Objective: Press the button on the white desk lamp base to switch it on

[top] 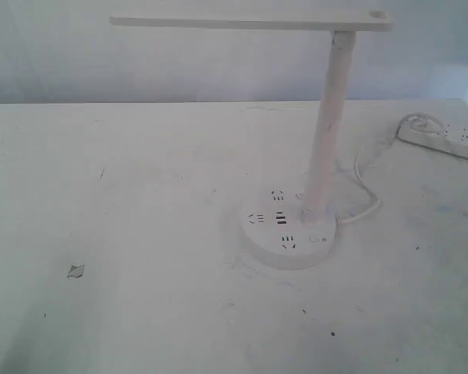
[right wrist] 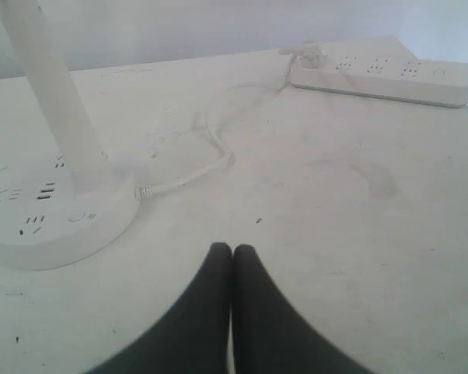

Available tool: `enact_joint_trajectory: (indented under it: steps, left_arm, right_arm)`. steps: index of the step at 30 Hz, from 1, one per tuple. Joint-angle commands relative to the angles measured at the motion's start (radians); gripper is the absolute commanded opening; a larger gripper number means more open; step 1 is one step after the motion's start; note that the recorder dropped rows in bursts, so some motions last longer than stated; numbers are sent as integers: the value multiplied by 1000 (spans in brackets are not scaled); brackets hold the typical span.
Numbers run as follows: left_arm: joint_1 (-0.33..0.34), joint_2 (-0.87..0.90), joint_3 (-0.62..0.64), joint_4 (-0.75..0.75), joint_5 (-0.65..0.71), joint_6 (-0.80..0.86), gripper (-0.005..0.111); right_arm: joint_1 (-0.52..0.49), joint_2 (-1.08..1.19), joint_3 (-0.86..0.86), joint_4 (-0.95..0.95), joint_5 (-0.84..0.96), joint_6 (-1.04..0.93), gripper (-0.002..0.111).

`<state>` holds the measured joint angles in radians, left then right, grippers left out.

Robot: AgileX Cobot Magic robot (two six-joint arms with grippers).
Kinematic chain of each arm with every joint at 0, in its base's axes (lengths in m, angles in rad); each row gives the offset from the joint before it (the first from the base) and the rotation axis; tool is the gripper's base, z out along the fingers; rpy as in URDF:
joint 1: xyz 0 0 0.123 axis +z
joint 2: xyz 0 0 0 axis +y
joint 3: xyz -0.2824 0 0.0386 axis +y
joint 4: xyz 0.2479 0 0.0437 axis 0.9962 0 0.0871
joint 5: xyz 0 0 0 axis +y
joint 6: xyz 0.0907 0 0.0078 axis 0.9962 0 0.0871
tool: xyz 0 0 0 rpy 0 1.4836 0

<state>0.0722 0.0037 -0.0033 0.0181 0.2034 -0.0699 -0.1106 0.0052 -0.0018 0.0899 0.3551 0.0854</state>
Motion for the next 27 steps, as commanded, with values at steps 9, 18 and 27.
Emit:
enact_joint_trajectory:
  steps: [9,18,27]
  left_arm:
    - [-5,-4,3,-1,-3,-2,0]
    - [-5,-4,3,-1,-3,-2,0]
    - [-5,-4,3,-1,-3,-2,0]
  right_arm:
    - [-9,-5,2,-6,-10,5,0]
    - [-9,-5,2,-6,-10,5,0]
    - [-9,-5,2,-6,-134,5,0]
